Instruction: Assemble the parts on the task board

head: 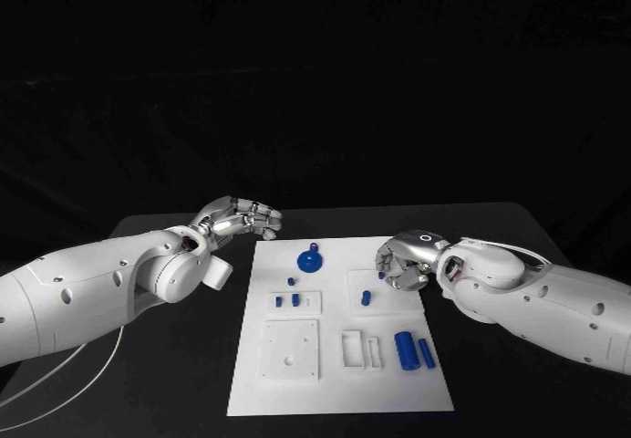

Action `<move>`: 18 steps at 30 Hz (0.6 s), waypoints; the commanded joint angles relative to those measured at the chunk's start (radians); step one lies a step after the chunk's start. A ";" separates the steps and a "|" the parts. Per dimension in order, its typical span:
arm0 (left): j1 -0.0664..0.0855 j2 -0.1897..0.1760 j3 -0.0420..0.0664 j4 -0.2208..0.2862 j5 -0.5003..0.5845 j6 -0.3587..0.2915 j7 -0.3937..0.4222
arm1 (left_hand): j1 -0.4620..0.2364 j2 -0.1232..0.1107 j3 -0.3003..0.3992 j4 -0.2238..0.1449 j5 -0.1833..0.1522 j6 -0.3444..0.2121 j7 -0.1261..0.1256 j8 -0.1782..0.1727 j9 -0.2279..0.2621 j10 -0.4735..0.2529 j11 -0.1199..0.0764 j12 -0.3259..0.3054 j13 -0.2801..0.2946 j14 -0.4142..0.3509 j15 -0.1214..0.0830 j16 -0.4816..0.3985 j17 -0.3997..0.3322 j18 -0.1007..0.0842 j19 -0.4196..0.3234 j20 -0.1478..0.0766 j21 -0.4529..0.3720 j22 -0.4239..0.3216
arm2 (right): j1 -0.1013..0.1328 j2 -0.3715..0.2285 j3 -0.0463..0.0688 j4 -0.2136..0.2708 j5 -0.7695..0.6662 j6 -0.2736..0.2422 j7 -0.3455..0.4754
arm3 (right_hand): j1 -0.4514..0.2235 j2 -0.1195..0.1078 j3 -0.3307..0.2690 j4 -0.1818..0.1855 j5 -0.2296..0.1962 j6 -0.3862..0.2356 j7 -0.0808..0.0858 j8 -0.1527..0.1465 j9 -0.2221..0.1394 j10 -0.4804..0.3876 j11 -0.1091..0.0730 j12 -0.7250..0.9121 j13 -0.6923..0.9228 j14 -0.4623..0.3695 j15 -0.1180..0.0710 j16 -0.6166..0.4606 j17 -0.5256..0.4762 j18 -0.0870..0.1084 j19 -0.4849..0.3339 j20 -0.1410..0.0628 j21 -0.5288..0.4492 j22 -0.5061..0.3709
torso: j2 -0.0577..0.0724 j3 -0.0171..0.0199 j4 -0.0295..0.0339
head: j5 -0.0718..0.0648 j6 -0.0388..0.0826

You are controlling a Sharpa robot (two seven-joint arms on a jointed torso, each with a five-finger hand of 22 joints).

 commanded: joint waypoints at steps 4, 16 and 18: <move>0.002 -0.001 0.001 0.003 0.042 0.012 0.030 | -0.006 0.003 -0.001 -0.005 0.007 -0.009 -0.001 0.004 -0.001 0.001 0.003 -0.001 -0.002 -0.001 0.010 -0.014 0.003 -0.005 -0.004 0.004 -0.007 -0.001 | -0.004 0.012 0.000 -0.008 -0.077 -0.012 -0.041 | -0.002 -0.016 0.016 0.007 -0.014 0.006 0.003 -0.004 -0.002 0.018 -0.001 -0.015 -0.008 0.010 0.000 0.008 -0.005 0.083 0.012 -0.001 -0.006 0.006 | 0.000 -0.0001 0.0005 | 0.001 -0.004; 0.002 -0.003 0.001 0.004 0.043 0.018 0.022 | -0.009 0.003 -0.002 -0.004 0.007 -0.010 -0.001 0.005 -0.002 -0.002 0.005 -0.002 -0.003 -0.001 0.011 -0.019 0.006 -0.005 -0.005 0.006 -0.009 0.000 | -0.013 0.028 -0.006 -0.021 -0.089 -0.002 -0.048 | -0.009 -0.018 0.029 0.023 -0.029 0.010 0.002 -0.004 -0.004 0.031 -0.002 -0.028 -0.014 0.011 -0.001 0.009 -0.009 0.083 0.017 -0.001 -0.010 0.006 | 0.000 0.0002 -0.0004 | 0.003 -0.008; 0.002 -0.003 0.001 0.003 0.043 0.019 0.020 | -0.009 0.003 -0.002 -0.004 0.007 -0.010 -0.001 0.005 -0.002 -0.003 0.005 -0.002 -0.003 -0.001 0.011 -0.020 0.006 -0.005 -0.005 0.006 -0.009 0.000 | -0.013 0.029 -0.007 -0.021 -0.088 0.003 -0.046 | -0.009 -0.018 0.031 0.024 -0.031 0.010 0.002 -0.004 -0.004 0.033 -0.002 -0.029 -0.014 0.011 -0.001 0.009 -0.010 0.083 0.017 -0.001 -0.010 0.006 | 0.001 -0.0003 -0.0003 | 0.003 -0.011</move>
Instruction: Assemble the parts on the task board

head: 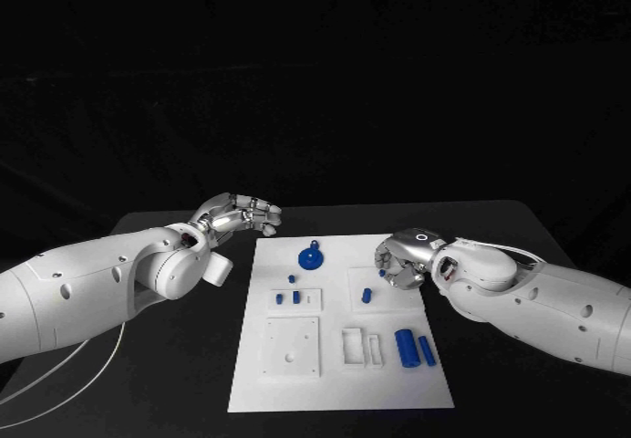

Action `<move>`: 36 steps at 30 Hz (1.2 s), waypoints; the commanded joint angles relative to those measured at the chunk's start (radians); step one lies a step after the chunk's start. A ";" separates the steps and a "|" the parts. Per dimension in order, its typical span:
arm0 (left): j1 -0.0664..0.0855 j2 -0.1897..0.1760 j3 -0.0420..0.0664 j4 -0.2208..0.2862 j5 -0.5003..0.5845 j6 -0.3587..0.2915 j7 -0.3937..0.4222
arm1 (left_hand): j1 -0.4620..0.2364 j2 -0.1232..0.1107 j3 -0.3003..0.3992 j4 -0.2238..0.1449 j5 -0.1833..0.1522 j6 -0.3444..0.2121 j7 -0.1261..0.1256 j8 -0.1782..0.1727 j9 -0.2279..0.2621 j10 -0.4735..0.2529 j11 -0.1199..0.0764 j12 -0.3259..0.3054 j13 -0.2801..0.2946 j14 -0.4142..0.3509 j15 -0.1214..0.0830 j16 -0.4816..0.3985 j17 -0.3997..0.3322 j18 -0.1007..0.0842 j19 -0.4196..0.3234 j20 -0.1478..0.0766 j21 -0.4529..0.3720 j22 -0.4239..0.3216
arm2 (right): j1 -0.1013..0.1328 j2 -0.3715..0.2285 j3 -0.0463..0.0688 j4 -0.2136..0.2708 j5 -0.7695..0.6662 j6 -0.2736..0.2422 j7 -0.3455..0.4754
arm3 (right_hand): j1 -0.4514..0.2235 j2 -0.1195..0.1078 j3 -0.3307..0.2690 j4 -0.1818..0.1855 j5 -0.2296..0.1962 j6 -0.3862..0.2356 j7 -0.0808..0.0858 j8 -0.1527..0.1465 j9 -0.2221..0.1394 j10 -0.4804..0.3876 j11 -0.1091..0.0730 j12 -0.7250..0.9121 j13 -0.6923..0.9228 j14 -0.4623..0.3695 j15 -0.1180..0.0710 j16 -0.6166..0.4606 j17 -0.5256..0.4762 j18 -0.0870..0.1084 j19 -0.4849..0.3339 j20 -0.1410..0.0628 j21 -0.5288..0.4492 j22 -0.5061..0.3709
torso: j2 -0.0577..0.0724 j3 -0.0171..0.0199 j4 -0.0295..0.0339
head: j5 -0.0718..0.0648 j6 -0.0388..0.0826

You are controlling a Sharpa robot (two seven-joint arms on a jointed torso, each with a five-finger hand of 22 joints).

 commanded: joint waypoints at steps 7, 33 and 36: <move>0.002 0.000 0.001 0.002 0.013 0.019 0.006 | -0.010 0.003 -0.003 -0.004 0.003 -0.008 0.002 0.005 -0.002 -0.007 0.007 -0.003 -0.002 0.001 0.005 -0.009 0.003 -0.004 -0.002 0.003 -0.007 0.001 | -0.009 0.010 -0.007 -0.003 -0.024 0.023 -0.005 | -0.011 0.005 0.039 0.031 -0.046 0.040 -0.014 0.011 0.004 0.057 -0.011 0.002 0.003 0.007 -0.013 0.008 -0.006 0.083 0.010 -0.007 -0.006 0.009 | 0.000 0.0006 -0.0003 | 0.001 -0.006; 0.002 -0.002 0.001 0.002 0.012 0.026 -0.002 | -0.008 0.001 -0.003 -0.007 0.004 -0.007 0.001 0.007 -0.002 -0.014 0.009 -0.003 -0.004 0.004 0.005 -0.017 0.010 -0.003 -0.003 0.003 -0.010 0.003 | -0.017 0.024 -0.016 0.003 -0.116 0.049 -0.052 | 0.000 0.019 0.090 0.021 -0.060 0.106 -0.042 0.035 0.015 0.125 -0.037 0.015 0.043 0.012 -0.038 0.012 -0.013 0.083 0.014 -0.013 -0.004 0.017 | -0.001 0.0005 -0.0007 | 0.000 -0.013; 0.002 -0.002 0.001 0.002 0.011 0.026 -0.003 | -0.008 0.001 -0.003 -0.007 0.004 -0.007 0.001 0.007 -0.002 -0.015 0.010 -0.003 -0.004 0.004 0.005 -0.018 0.011 -0.003 -0.003 0.004 -0.010 0.004 | -0.017 0.026 -0.018 0.003 -0.139 0.064 -0.064 | 0.006 0.019 0.102 0.017 -0.066 0.114 -0.044 0.037 0.016 0.131 -0.039 0.015 0.048 0.013 -0.040 0.012 -0.014 0.083 0.015 -0.014 -0.003 0.017 | -0.001 0.0006 -0.0008 | -0.001 -0.014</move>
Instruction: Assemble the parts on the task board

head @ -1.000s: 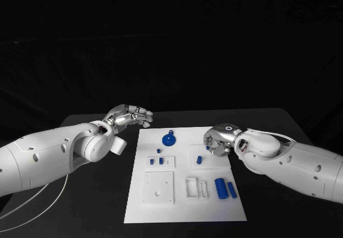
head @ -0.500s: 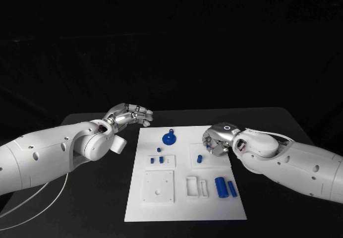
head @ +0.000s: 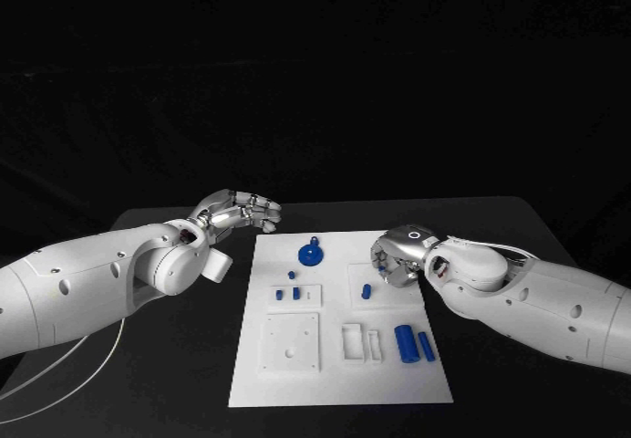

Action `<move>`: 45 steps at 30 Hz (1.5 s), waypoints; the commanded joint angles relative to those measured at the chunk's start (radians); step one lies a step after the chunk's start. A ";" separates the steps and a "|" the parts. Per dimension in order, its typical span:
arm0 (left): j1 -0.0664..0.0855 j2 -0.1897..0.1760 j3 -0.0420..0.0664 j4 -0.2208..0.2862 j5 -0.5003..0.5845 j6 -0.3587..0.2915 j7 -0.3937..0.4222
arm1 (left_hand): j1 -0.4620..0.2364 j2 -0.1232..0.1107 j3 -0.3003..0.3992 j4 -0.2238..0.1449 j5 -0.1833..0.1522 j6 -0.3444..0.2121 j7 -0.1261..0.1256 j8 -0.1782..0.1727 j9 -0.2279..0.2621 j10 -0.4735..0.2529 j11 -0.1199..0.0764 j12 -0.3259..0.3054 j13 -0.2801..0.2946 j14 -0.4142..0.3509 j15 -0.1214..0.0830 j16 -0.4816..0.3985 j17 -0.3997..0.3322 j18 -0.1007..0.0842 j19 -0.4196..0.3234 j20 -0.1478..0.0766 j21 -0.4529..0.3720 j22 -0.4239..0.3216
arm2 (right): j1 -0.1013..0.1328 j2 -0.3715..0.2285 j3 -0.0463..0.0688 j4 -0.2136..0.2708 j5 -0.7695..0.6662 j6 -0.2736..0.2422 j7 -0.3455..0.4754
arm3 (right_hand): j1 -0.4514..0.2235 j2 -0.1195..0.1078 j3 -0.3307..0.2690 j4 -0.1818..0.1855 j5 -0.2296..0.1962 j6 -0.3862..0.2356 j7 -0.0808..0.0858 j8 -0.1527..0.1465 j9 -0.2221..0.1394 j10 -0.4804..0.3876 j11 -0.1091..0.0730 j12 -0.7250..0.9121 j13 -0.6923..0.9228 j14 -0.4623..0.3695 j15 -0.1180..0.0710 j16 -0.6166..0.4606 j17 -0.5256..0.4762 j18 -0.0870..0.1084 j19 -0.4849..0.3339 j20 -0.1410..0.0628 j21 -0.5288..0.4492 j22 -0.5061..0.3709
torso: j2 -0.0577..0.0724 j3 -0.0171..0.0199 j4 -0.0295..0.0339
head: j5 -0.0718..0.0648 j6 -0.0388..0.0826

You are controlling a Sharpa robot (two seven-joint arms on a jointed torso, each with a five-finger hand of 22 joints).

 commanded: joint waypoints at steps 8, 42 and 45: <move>0.002 0.000 0.001 0.003 0.002 0.015 0.000 | -0.008 0.001 0.000 -0.005 0.004 -0.007 0.001 0.004 -0.002 -0.010 0.003 -0.003 -0.002 0.004 0.005 -0.009 0.004 -0.003 -0.003 0.004 -0.007 0.002 | -0.013 0.005 -0.017 0.003 -0.111 0.103 -0.051 | 0.016 0.001 0.022 -0.006 -0.006 0.018 -0.006 0.007 0.002 0.047 0.001 0.001 0.010 0.000 -0.010 0.005 -0.002 0.083 0.001 -0.009 -0.001 0.019 | 0.000 -0.0002 0.0001 | -0.002 -0.004; 0.002 0.002 0.001 -0.013 0.002 0.010 0.002 | -0.010 0.003 0.000 -0.004 0.008 -0.008 0.001 0.005 -0.002 -0.015 0.005 -0.002 -0.003 0.008 0.005 -0.015 0.011 -0.003 -0.003 0.004 -0.010 0.005 | -0.013 -0.011 -0.013 0.020 -0.136 -0.016 -0.071 | 0.023 -0.032 0.078 0.006 -0.035 0.046 -0.016 0.010 0.012 0.077 -0.010 -0.005 0.041 0.021 -0.021 0.006 -0.009 0.083 0.023 -0.019 0.008 0.017 | -0.001 0.0006 -0.0004 | 0.000 -0.001; 0.002 0.002 0.001 -0.016 0.002 0.009 0.002 | -0.010 0.003 0.000 -0.003 0.008 -0.008 0.001 0.005 -0.002 -0.015 0.005 -0.002 -0.003 0.008 0.005 -0.016 0.012 -0.003 -0.003 0.004 -0.010 0.005 | -0.013 -0.015 -0.008 0.028 -0.123 -0.027 -0.064 | 0.023 -0.034 0.080 0.008 -0.038 0.047 -0.016 0.010 0.013 0.078 -0.010 -0.006 0.043 0.022 -0.021 0.006 -0.009 0.083 0.024 -0.019 0.008 0.017 | -0.001 0.0007 -0.0011 | 0.000 -0.001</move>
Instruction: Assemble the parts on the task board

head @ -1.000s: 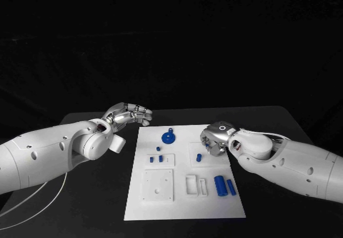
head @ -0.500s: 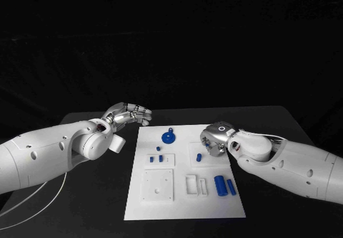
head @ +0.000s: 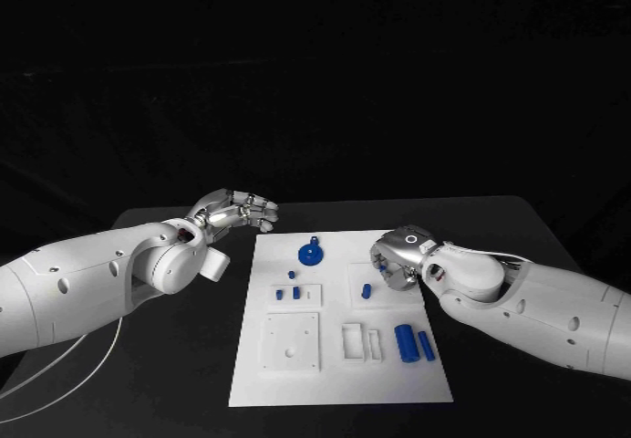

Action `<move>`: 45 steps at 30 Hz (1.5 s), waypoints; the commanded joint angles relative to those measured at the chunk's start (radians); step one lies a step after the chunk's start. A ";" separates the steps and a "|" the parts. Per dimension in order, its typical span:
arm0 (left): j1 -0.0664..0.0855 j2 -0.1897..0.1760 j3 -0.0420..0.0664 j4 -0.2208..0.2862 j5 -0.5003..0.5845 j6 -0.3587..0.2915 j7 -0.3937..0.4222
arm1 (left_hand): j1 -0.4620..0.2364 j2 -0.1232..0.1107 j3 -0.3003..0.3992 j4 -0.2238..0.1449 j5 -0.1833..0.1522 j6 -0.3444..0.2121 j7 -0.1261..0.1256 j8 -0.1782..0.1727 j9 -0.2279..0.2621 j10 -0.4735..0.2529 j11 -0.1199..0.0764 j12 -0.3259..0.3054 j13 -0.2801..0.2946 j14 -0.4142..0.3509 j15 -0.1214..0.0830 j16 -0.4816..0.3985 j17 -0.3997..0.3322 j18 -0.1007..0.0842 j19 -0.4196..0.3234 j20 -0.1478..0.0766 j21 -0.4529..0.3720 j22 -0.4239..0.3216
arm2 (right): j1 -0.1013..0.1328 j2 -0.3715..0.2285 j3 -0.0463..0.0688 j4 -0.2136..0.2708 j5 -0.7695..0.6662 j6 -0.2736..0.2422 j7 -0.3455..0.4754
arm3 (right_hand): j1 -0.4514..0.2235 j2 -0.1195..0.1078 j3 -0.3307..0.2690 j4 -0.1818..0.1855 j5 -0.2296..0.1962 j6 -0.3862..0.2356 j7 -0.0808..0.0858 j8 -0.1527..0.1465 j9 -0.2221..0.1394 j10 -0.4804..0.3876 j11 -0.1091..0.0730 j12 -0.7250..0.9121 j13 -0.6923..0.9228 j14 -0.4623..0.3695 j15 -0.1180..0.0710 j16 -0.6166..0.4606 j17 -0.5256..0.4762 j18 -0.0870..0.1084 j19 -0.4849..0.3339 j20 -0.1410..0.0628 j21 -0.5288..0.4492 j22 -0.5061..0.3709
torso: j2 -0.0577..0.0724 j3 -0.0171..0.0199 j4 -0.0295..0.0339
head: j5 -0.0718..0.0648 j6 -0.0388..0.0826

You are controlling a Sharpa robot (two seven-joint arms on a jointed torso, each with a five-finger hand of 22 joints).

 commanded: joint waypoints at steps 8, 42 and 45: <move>0.002 0.005 0.001 -0.010 0.003 0.008 0.008 | -0.011 0.003 0.000 -0.003 0.005 -0.009 0.001 0.005 -0.002 -0.008 -0.002 -0.002 -0.002 0.005 0.002 -0.006 0.003 -0.003 -0.003 0.004 -0.006 0.002 | -0.003 -0.022 0.027 0.033 0.042 -0.012 0.011 | 0.000 -0.011 0.010 0.006 -0.011 0.010 -0.001 0.004 0.002 0.071 -0.009 0.004 0.005 0.006 -0.004 0.001 -0.002 0.084 0.008 -0.003 0.004 0.017 | 0.000 0.0001 -0.0006 | 0.000 0.002; 0.002 0.023 0.001 -0.025 0.025 -0.038 0.010 | -0.012 0.003 0.000 -0.003 0.006 -0.010 0.001 0.005 -0.002 -0.009 -0.002 -0.001 -0.002 0.006 0.002 -0.009 0.007 -0.002 -0.002 0.004 -0.007 0.003 | -0.001 -0.021 0.054 0.226 0.061 -0.036 0.019 | 0.002 -0.017 0.016 0.020 -0.012 0.011 -0.001 0.002 0.005 0.073 -0.010 -0.001 0.010 0.010 -0.005 -0.001 -0.003 0.084 0.013 -0.005 0.005 0.017 | -0.002 -0.0015 0.0011 | 0.042 0.002; 0.002 0.025 0.001 -0.023 0.038 -0.044 0.009 | -0.012 0.004 0.000 -0.003 0.006 -0.010 0.001 0.005 -0.002 -0.008 -0.002 0.000 -0.001 0.006 0.001 -0.010 0.008 -0.002 -0.001 0.004 -0.008 0.004 | -0.005 -0.003 0.052 0.247 0.057 -0.029 0.018 | 0.003 -0.017 0.017 0.021 -0.012 0.011 -0.001 0.002 0.005 0.073 -0.010 -0.001 0.010 0.010 -0.005 -0.001 -0.003 0.084 0.013 -0.005 0.005 0.017 | -0.001 -0.0023 0.0008 | 0.051 0.000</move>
